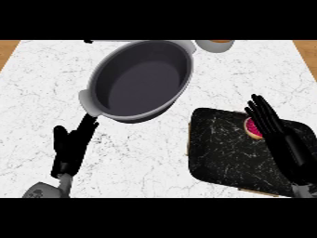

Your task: Pick the cupcake from the tray and place it in the pot

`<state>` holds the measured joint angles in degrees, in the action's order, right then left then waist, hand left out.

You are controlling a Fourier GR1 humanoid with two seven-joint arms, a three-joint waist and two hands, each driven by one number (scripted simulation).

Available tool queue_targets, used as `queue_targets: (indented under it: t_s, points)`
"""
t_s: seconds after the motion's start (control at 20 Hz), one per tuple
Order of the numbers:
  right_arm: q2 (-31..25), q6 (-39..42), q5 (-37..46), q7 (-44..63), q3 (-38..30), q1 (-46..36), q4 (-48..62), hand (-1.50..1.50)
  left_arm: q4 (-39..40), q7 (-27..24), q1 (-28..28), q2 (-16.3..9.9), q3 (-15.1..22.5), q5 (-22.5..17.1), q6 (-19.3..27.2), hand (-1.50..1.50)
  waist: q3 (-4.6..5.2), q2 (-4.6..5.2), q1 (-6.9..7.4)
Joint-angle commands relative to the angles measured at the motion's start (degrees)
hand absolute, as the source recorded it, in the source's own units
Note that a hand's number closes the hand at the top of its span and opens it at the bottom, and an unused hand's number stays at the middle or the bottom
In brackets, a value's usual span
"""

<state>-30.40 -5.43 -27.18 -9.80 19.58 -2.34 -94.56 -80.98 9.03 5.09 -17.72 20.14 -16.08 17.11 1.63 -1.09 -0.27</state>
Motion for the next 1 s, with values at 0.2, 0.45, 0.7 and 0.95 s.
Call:
queue_targets:
  t_s: [0.2,0.45,0.7,0.95]
  points:
    - [-5.5,7.2,4.1,1.3,-0.7,-9.0,5.0,1.50,2.6,-0.9,2.6,-14.2,-7.9,7.2,1.5,0.00,-1.69,1.30,2.27]
    - [-3.7,-19.1,22.3,-8.0,-7.6,-6.2,8.8,-1.50,4.5,3.9,-0.5,-13.9,-8.7,5.8,3.3,0.00,-1.77,1.00,0.26]
    - [-2.3,-20.5,29.2,-9.3,-4.4,-4.8,4.8,-1.50,5.6,8.1,2.9,-15.1,-11.0,6.2,1.0,0.00,-1.61,1.00,-0.05]
    - [-12.3,-13.7,32.2,0.6,-4.9,-0.4,-1.8,-1.50,-2.2,11.2,-0.7,-15.8,-10.5,7.5,1.5,0.00,-1.59,0.80,0.39]
